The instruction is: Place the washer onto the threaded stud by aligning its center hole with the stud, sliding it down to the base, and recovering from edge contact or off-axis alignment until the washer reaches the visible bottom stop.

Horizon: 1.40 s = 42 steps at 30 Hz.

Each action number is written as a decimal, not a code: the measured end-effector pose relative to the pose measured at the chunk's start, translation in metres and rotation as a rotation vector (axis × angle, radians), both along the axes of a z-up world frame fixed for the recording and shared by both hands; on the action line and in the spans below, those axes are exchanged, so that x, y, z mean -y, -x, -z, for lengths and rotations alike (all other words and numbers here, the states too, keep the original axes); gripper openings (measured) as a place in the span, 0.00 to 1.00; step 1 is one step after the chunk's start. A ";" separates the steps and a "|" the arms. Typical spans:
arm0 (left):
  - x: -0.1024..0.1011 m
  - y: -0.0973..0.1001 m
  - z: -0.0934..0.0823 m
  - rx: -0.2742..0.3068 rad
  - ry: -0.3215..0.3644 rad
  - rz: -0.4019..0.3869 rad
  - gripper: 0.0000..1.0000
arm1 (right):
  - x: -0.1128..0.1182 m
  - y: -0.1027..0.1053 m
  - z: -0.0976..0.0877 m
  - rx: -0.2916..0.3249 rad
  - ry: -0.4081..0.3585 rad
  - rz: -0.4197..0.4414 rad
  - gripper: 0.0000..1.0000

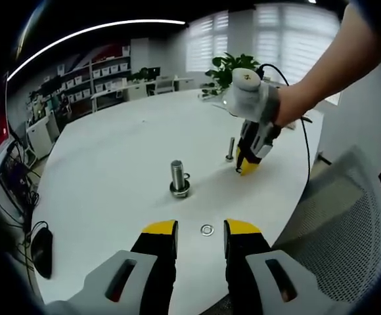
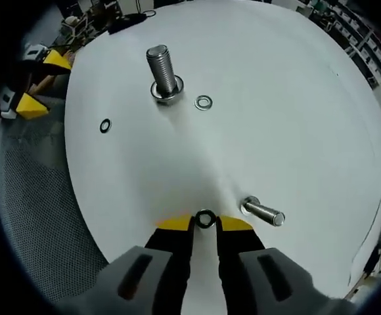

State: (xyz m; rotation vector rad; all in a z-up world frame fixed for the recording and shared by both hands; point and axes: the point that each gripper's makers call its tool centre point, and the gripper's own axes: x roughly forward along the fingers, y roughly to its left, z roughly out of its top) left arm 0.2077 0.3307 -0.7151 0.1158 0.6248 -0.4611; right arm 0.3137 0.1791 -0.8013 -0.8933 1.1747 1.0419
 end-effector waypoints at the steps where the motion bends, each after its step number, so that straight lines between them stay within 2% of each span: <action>1: 0.000 0.000 0.000 0.000 0.001 0.000 0.26 | 0.000 0.000 0.000 -0.001 0.003 0.000 0.16; 17: -0.001 0.000 0.000 0.001 -0.004 -0.003 0.26 | -0.001 0.001 0.000 -0.013 0.075 -0.018 0.15; 26: -0.001 0.000 -0.001 0.006 -0.001 -0.005 0.26 | -0.002 0.002 -0.001 0.017 0.079 -0.031 0.15; 30: 0.000 -0.001 -0.001 0.006 0.001 0.001 0.26 | -0.001 -0.002 0.000 0.000 0.060 0.016 0.15; 42: 0.002 -0.001 -0.001 0.004 0.005 0.007 0.26 | -0.001 -0.001 0.000 0.004 0.053 0.011 0.14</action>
